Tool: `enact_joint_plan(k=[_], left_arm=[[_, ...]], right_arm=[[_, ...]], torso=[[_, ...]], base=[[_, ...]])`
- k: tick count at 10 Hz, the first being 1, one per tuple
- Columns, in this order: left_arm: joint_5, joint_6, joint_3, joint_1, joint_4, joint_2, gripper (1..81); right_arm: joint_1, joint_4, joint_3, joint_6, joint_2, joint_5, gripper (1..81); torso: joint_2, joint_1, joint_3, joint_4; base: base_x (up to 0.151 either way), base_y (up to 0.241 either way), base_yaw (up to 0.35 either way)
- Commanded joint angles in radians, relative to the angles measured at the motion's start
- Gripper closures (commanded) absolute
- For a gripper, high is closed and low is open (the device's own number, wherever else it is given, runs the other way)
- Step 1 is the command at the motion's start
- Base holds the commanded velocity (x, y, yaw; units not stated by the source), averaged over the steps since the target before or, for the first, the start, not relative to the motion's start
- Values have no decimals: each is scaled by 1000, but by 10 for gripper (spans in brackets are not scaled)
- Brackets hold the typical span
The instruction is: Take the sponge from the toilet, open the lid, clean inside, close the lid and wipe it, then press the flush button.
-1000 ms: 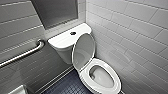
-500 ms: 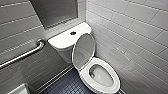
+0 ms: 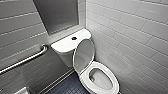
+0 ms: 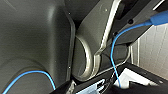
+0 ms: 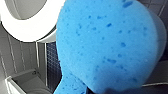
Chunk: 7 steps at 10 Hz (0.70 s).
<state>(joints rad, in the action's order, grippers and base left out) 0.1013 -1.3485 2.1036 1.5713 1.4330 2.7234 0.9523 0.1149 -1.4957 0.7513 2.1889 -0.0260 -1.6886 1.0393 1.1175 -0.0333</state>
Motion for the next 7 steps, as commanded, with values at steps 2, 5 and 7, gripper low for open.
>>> enact_joint_plan(k=[2, 5, 7], left_arm=[[54, -8, -20, -15, -34, -72, 10], [81, -6, -20, -35, -69, -91, 10], [81, -6, -17, -33, -72, -89, 10]], right_arm=[[-3, 144, 11, -3, -44, -26, 811], [-61, 166, 41, -7, -51, 89, 811], [-181, 163, 103, -4, -62, 40, 811]], torso=[[0, -1, -8, 0], [0, -2, -7, 0], [0, -2, -7, 0]], base=[[0, 0, 0], [0, 0, 0], [0, 0, 0]])
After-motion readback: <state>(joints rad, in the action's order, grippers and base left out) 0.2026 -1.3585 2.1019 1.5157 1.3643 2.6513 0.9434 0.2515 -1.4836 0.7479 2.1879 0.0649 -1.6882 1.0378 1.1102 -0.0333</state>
